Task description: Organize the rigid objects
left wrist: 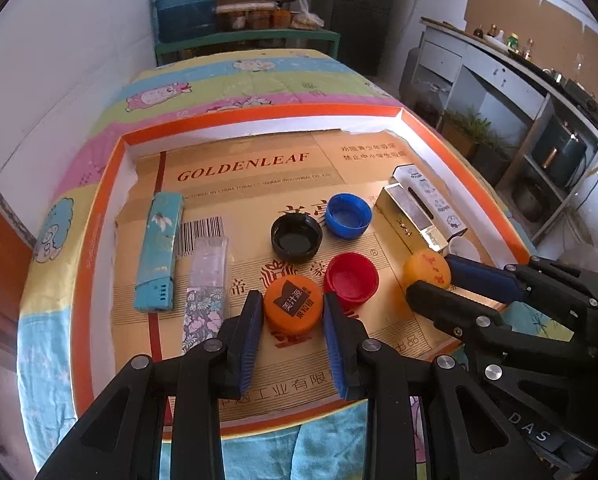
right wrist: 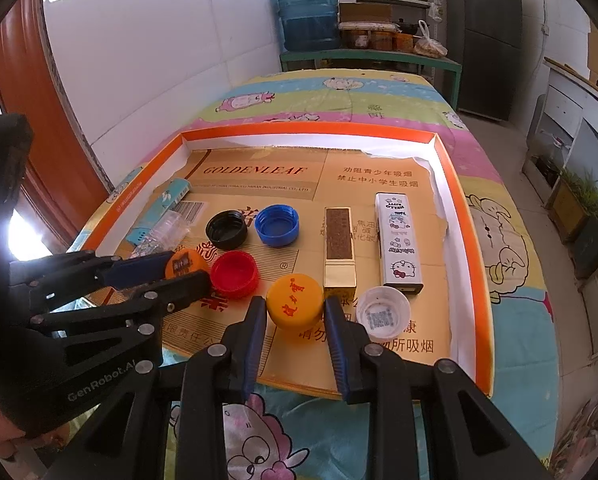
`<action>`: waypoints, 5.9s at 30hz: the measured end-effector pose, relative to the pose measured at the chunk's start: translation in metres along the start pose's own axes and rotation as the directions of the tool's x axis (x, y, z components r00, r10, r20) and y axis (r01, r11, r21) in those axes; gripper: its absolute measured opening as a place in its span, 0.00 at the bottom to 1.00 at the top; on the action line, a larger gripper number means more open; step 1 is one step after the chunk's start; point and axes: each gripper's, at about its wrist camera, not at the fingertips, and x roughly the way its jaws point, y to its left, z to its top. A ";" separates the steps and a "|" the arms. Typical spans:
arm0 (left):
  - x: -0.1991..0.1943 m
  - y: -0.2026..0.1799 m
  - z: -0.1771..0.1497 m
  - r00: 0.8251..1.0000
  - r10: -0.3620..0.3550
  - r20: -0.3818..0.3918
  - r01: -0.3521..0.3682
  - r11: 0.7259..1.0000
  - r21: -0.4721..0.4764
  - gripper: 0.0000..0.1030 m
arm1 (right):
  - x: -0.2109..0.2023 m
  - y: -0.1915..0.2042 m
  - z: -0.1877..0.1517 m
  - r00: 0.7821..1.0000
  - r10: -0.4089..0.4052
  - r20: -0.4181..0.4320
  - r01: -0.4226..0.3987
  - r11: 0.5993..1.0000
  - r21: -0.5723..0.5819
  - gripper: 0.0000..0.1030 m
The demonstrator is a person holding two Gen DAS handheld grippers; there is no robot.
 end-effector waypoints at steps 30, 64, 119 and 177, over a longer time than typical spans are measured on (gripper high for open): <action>-0.005 0.003 0.001 1.000 -0.022 0.000 0.022 1.000 -0.003 0.43 | 0.010 -0.007 0.007 0.997 0.026 -0.070 -0.026 1.000 0.009 0.30; -0.048 0.006 -0.010 0.998 0.006 0.063 -0.004 0.999 -0.040 0.43 | -0.031 0.009 0.003 1.000 -0.003 0.002 0.003 1.000 0.015 0.30; -0.187 -0.007 -0.079 0.958 0.155 0.241 -0.115 0.979 -0.170 0.43 | -0.156 0.070 -0.040 0.967 -0.123 0.223 0.120 0.992 0.026 0.30; -0.238 -0.017 -0.110 0.923 0.225 0.312 -0.168 0.965 -0.200 0.43 | -0.192 0.100 -0.056 0.958 -0.159 0.238 0.156 0.987 0.030 0.30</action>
